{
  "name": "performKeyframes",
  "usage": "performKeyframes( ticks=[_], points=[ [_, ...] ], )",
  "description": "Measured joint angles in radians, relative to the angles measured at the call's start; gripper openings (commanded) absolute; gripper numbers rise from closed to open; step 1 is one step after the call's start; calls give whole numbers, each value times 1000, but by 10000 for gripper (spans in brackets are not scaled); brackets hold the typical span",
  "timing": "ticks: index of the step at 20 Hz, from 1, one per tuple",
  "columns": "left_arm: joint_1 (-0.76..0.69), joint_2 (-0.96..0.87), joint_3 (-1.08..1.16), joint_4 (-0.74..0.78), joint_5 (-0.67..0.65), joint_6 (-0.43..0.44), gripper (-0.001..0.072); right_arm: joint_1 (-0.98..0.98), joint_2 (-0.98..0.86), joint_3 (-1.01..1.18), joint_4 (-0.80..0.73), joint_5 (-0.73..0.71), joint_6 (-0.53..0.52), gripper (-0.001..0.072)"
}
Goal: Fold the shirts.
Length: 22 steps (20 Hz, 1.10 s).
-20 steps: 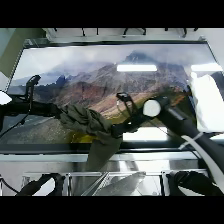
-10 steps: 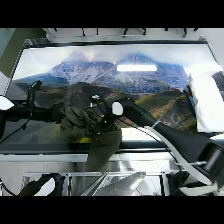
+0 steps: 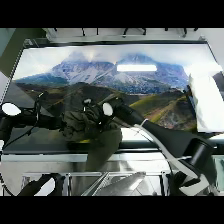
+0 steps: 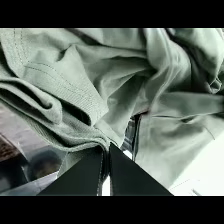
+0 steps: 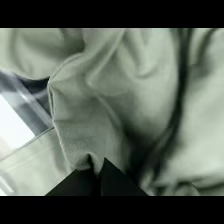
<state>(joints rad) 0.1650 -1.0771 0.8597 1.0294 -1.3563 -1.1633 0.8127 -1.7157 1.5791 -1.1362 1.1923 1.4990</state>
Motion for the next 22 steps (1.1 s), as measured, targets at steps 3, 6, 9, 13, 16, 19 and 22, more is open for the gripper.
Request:
performKeyframes(
  ticks=[3,6,9,13,16,19,22],
  points=[
    [0,19,-3,64,-27,0,14,-69,129,23,-54,75,49,29],
    [0,79,-5,150,-40,-24,14,-175,291,32,-160,165,125,29],
    [0,146,-5,202,-47,-52,14,-309,430,27,-216,247,179,30],
    [0,209,-5,271,-48,-105,14,-468,538,0,-246,323,212,29],
    [0,222,19,295,-51,-137,14,-533,574,-11,-249,338,210,29],
    [1,200,95,338,-56,-183,13,-577,591,-14,-256,338,203,29],
    [1,173,175,406,-70,-235,14,-629,591,-16,-291,336,188,30]
  ],
)
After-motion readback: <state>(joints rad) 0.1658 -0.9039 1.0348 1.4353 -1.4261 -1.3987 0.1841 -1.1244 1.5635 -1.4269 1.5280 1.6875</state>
